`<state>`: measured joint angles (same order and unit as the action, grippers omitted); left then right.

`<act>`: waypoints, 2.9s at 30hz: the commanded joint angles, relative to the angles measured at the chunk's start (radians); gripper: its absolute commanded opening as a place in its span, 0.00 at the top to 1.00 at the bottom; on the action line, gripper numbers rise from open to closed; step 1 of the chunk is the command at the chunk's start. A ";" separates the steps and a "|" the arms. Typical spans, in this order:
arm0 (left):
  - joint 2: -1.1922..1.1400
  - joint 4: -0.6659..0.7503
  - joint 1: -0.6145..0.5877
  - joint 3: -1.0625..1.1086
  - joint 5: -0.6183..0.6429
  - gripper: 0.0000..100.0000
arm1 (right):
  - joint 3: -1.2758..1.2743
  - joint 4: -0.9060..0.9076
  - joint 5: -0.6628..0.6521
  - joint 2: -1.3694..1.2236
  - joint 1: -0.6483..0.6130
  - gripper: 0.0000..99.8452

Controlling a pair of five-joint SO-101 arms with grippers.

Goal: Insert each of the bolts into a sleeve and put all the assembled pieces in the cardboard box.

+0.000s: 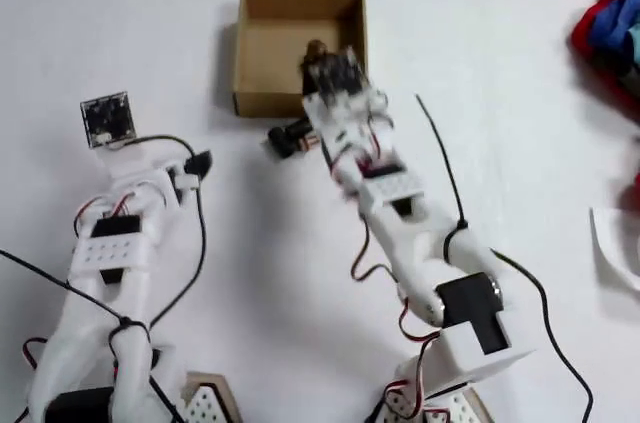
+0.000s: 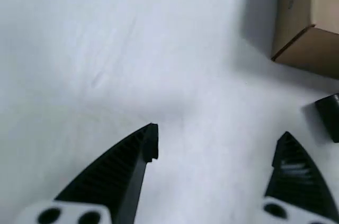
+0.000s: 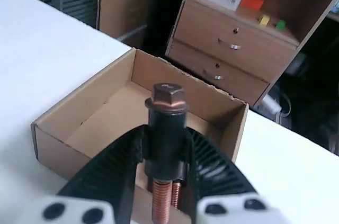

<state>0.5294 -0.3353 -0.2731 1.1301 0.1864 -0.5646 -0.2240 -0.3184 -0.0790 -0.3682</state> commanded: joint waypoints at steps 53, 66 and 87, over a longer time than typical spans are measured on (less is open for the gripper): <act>0.008 0.020 -0.008 -0.002 0.003 0.65 | 2.222 1.231 0.259 -1.334 -0.016 0.98; 0.008 0.020 -0.008 -0.002 0.003 0.65 | 2.232 1.231 0.249 -1.331 -0.016 0.85; 0.008 0.020 -0.008 -0.002 0.003 0.65 | 2.231 1.280 0.255 -1.198 0.064 0.88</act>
<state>0.5294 -0.3322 -0.2746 1.1301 0.1864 1.6218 1.0510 -0.0606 -1.3663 -0.3330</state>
